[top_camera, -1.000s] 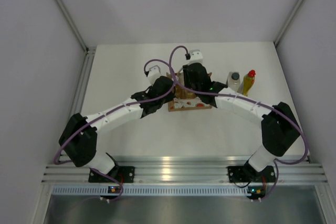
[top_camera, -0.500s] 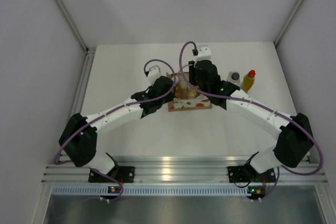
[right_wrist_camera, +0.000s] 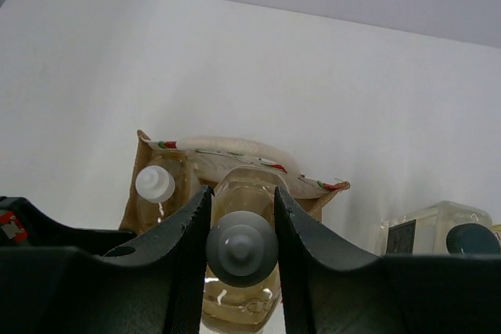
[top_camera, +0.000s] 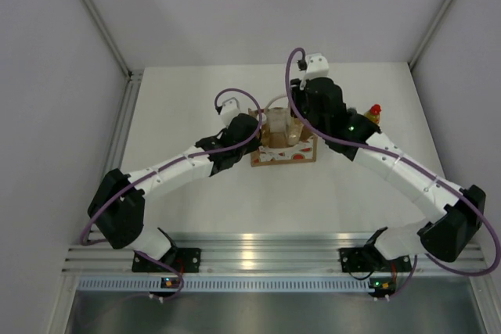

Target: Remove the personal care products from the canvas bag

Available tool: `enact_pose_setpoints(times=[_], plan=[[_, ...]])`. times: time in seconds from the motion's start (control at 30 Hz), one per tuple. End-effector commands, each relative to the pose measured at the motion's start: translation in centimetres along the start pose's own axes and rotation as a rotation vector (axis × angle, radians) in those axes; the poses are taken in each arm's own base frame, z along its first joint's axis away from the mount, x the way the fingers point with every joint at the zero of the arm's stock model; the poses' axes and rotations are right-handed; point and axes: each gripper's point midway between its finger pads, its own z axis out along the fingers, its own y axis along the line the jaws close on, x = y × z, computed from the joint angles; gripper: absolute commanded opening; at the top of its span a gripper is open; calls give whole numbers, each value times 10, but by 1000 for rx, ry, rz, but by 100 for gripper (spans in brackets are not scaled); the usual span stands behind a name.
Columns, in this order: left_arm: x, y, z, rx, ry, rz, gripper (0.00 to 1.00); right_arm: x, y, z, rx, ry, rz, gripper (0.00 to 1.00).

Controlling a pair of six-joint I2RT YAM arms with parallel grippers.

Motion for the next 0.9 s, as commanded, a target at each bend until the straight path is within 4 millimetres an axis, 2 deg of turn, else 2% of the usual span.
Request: enact_pose_setpoints(times=[0.0, 0.2, 0.53, 0.7, 0.83, 0.87], plan=[[11, -7, -3, 20, 51, -1, 0, -104, -2, -47, -43, -263, 99, 0], [11, -5, -2, 13, 47, -1, 0, -132, -13, -73, -45, -329, 125, 0], [12, -5, -3, 16, 54, -8, 0, -140, -49, -99, 30, -354, 126, 0], [12, -7, -3, 22, 55, -6, 0, -132, -72, -107, 83, -355, 135, 0], [8, -9, -6, 30, 48, -8, 0, -113, -90, -110, 126, -342, 147, 0], [8, -9, -7, 32, 46, -7, 0, -103, -94, -108, 142, -325, 143, 0]])
